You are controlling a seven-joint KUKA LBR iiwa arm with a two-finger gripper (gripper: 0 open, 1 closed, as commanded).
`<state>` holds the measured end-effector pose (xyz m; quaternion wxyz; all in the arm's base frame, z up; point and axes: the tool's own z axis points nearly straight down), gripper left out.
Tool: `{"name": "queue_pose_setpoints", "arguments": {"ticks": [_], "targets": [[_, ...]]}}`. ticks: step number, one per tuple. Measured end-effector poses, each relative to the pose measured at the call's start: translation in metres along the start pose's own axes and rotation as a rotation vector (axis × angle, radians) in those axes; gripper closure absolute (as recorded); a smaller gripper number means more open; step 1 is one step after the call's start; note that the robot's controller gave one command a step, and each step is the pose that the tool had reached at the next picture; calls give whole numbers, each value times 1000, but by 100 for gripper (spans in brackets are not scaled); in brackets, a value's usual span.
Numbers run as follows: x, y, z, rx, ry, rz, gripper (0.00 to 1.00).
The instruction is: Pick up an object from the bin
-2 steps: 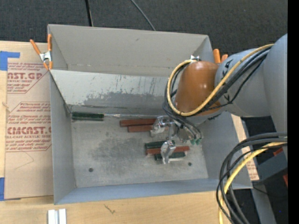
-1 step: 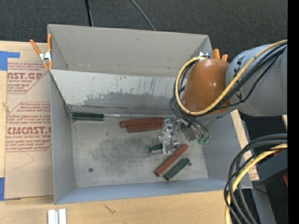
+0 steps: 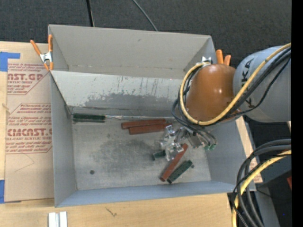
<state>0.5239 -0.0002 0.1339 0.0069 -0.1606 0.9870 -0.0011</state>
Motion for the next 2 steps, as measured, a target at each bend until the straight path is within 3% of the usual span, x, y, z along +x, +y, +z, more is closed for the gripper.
{"name": "queue_pose_setpoints", "arguments": {"ticks": [1,2], "targets": [[10,13,-16,-11,24,-95,100],[4,-32,-211,0,3,-20,100]]}}
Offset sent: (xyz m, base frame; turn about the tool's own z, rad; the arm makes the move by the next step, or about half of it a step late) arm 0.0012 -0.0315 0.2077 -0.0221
